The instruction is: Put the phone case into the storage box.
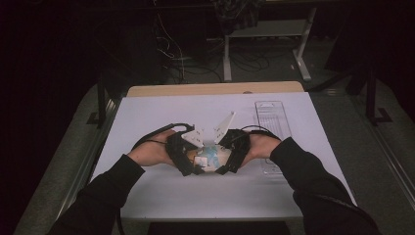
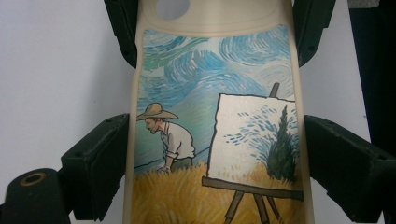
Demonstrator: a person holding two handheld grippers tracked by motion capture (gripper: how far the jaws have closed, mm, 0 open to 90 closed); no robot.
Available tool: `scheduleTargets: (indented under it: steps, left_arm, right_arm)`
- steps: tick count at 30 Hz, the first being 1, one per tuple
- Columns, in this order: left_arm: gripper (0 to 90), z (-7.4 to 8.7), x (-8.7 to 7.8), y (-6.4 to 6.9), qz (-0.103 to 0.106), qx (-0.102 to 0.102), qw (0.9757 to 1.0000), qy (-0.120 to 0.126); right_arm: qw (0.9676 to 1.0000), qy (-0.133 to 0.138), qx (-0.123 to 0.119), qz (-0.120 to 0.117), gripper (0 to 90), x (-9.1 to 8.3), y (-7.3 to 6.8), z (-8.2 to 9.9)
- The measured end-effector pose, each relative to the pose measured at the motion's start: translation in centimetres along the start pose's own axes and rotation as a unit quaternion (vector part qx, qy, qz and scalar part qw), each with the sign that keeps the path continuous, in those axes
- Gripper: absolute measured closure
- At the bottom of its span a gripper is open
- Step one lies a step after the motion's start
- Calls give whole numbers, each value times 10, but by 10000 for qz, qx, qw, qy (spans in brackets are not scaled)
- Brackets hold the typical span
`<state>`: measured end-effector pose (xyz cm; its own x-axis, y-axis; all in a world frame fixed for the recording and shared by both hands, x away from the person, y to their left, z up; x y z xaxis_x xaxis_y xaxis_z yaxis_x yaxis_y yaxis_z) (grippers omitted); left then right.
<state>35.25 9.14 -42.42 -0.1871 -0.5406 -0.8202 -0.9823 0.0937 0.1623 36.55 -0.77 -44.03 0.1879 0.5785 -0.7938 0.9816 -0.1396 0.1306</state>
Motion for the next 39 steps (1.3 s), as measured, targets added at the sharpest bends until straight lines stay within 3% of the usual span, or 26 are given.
scheduleTargets:
  steps: [7,11,21,25,26,33,39]
  left_arm:
    - [108,0,1,0,41,-18,10000,11]
    - [107,0,0,-1,50,81,10000,0]
    - [101,2,3,1,146,11,9999,-85]
    - [79,1,1,1,121,34,9999,15]
    - [64,0,1,2,143,-38,9999,42]
    - [0,2,-4,-2,-13,-133,9999,51]
    - [0,2,-14,-6,-195,-280,9988,364]
  right_arm:
    - [10000,-10,37,-80,81,0,-1,1]
    - [9999,87,19,-86,91,-1,-1,0]
    - [9998,138,37,-118,97,1,-3,2]
    - [9997,199,30,-100,98,0,-3,1]
    - [9997,208,39,-84,98,0,-3,1]
    - [9997,203,167,21,97,-4,1,4]
    - [9992,231,304,105,95,-5,4,9]
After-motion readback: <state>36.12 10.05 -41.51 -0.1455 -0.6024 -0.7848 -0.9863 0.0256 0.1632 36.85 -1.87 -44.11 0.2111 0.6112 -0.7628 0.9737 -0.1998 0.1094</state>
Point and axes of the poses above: each handheld gripper's, and its own axes: x roughly forward along the jaws, z roughly out of its underside, y roughly to its right, the point moved 8 cm from there along x, roughly forward along the jaws, and after that the axes turned 14 degrees about z, right-handed, at the moved point
